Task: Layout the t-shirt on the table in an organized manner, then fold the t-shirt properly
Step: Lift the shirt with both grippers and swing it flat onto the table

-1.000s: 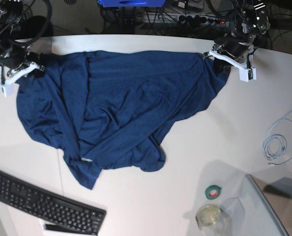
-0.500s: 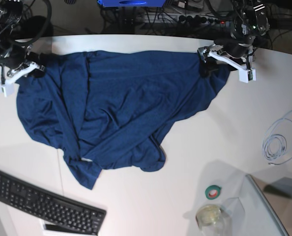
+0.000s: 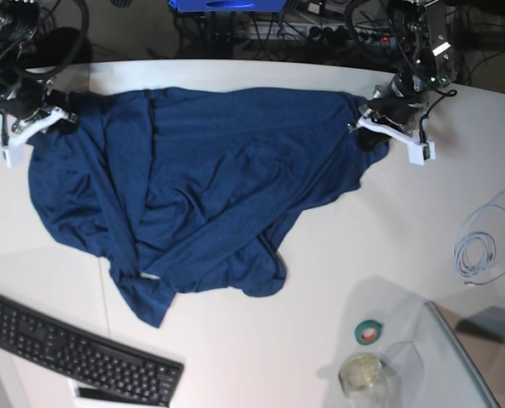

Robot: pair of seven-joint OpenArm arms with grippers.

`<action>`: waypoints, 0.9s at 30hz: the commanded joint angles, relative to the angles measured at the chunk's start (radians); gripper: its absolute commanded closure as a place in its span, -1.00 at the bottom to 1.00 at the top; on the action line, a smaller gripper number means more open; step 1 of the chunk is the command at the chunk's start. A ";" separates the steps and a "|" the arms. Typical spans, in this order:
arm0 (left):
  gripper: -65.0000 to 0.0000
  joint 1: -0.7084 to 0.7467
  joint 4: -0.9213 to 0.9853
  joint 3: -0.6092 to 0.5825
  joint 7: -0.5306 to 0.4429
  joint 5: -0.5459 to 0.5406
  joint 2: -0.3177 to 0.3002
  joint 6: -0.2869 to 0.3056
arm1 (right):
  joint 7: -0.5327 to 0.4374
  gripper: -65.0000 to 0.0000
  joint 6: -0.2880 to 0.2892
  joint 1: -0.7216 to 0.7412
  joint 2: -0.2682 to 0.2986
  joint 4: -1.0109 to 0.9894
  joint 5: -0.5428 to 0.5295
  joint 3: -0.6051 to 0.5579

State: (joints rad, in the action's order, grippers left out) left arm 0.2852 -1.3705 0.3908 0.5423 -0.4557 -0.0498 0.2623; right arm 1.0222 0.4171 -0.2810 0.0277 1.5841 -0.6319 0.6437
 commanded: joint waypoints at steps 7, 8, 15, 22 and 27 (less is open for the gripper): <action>1.00 0.009 -0.209 -0.074 0.023 0.005 -0.101 -0.010 | -0.006 1.00 0.006 0.024 0.076 0.131 -0.018 -0.068; 1.00 0.006 -0.249 -0.080 0.023 0.005 -0.112 -0.011 | -0.004 1.00 0.003 0.041 0.088 0.157 -0.018 -0.083; 1.00 -0.198 -0.346 -0.195 0.023 0.042 -0.170 -0.114 | 0.149 1.00 0.001 0.285 0.163 0.160 -0.013 -0.095; 1.00 -0.490 -0.195 -0.373 0.023 0.174 -0.141 -0.123 | 0.140 1.00 0.001 0.602 0.309 -0.176 -0.013 -0.098; 1.00 -0.728 0.003 -0.398 0.023 0.232 -0.081 -0.123 | 0.019 1.00 0.003 0.836 0.452 -0.431 -0.013 -0.249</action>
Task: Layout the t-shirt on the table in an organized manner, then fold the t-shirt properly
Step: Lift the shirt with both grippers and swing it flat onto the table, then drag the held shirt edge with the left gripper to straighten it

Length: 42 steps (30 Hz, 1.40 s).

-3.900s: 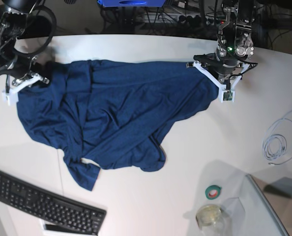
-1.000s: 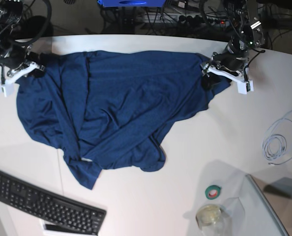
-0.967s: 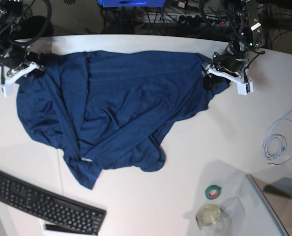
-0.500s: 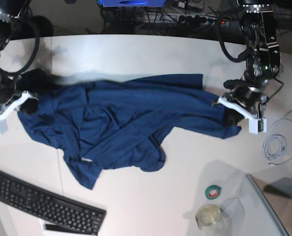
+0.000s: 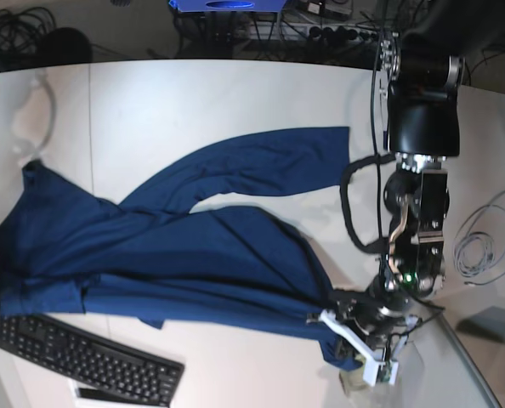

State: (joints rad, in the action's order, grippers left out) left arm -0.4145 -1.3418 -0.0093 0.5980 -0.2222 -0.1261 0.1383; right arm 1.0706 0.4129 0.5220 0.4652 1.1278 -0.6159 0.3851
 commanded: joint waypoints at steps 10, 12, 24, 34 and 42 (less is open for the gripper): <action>1.00 -0.406 0.100 0.009 -0.034 0.004 0.055 0.001 | -0.142 1.00 0.007 0.421 0.154 -0.024 -0.029 -0.263; 1.00 -0.465 0.095 0.012 -0.034 0.002 0.058 0.001 | -0.140 1.00 0.010 0.513 0.174 -0.024 -0.029 -0.292; 1.00 -0.133 -0.439 0.118 0.147 -0.047 0.041 0.005 | 0.093 1.00 0.013 0.275 0.329 0.277 -0.066 -0.076; 1.00 0.526 -0.614 0.262 0.141 -0.210 -0.050 0.005 | 0.047 1.00 0.013 -0.572 0.007 0.464 -0.190 0.337; 1.00 0.739 -0.552 0.266 0.139 -0.208 -0.053 0.005 | -0.158 1.00 0.013 -0.707 -0.062 0.222 -0.190 0.168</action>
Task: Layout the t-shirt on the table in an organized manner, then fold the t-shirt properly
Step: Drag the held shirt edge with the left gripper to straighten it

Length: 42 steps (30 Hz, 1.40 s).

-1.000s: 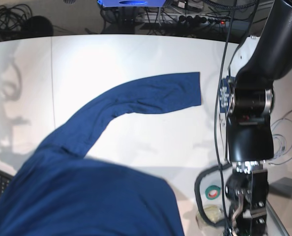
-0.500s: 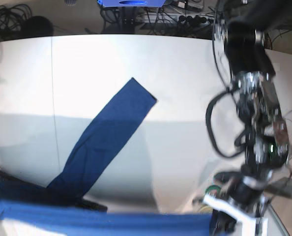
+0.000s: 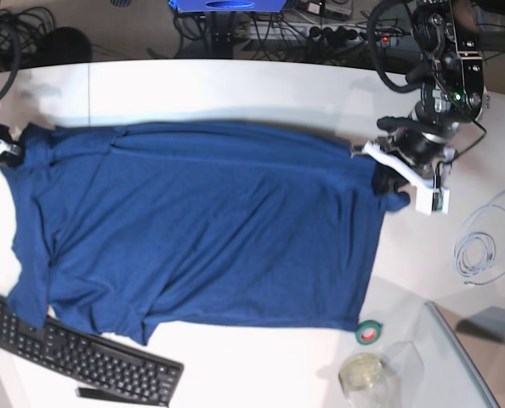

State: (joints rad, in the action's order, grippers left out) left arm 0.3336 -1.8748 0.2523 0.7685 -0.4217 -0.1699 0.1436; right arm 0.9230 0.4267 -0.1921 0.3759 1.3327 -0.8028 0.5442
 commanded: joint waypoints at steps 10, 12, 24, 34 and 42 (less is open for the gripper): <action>1.00 0.017 0.080 0.005 -0.031 -0.007 -0.009 -0.002 | -0.075 1.00 -0.007 -0.007 0.028 -0.150 -0.003 -0.031; 1.00 0.038 0.083 0.005 -0.031 0.016 -0.009 -0.002 | -0.075 1.00 -0.009 -0.020 0.028 -0.150 -0.003 -0.031; 1.00 0.140 0.080 -0.008 -0.022 0.221 0.025 -0.002 | -0.020 0.55 -0.130 -0.033 0.008 -0.143 -0.003 -0.028; -0.27 0.227 0.073 0.005 -0.022 0.225 0.020 -0.002 | -0.084 -0.48 -0.243 -0.120 -0.062 0.126 0.073 0.060; -0.54 0.270 -0.078 0.157 -0.027 0.215 0.068 -0.003 | -0.126 0.20 -0.242 -0.093 -0.062 0.201 0.150 0.052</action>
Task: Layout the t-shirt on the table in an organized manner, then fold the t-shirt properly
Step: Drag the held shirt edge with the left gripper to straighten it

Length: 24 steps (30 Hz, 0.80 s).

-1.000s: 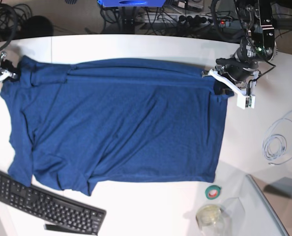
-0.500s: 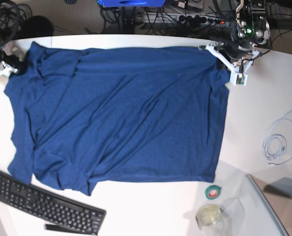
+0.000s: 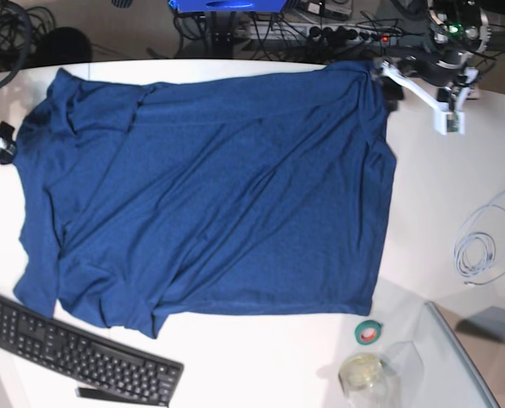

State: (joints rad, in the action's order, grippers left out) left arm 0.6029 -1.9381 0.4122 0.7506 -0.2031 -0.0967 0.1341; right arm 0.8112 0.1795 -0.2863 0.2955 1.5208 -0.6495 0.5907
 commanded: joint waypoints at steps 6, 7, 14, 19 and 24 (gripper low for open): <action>1.00 -0.217 0.156 -0.006 -0.010 0.001 -0.005 0.008 | -0.014 0.88 0.005 0.063 0.024 -0.124 -0.003 -0.074; 1.00 -0.252 0.190 -0.017 -0.009 0.008 -0.005 0.008 | -0.014 0.92 0.005 0.071 0.024 -0.144 -0.003 -0.087; 1.00 -0.407 0.483 -0.148 -0.061 0.009 -0.007 0.008 | -0.068 0.99 -0.002 0.077 0.037 -0.225 -0.002 -0.150; 1.00 -0.435 0.624 -0.166 -0.158 0.049 -0.015 0.005 | -0.072 1.00 -0.001 0.091 0.081 -0.345 0.009 -0.148; 1.00 -0.426 0.586 -0.160 -0.161 0.116 -0.013 0.005 | -0.097 1.00 0.001 0.106 0.090 -0.388 0.130 -0.143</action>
State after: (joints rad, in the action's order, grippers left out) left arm 0.1753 -1.3472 0.2489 0.5533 -0.1040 -0.1051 0.1532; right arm 0.7025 0.1905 -0.1810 0.3717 1.1339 -0.5472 0.4412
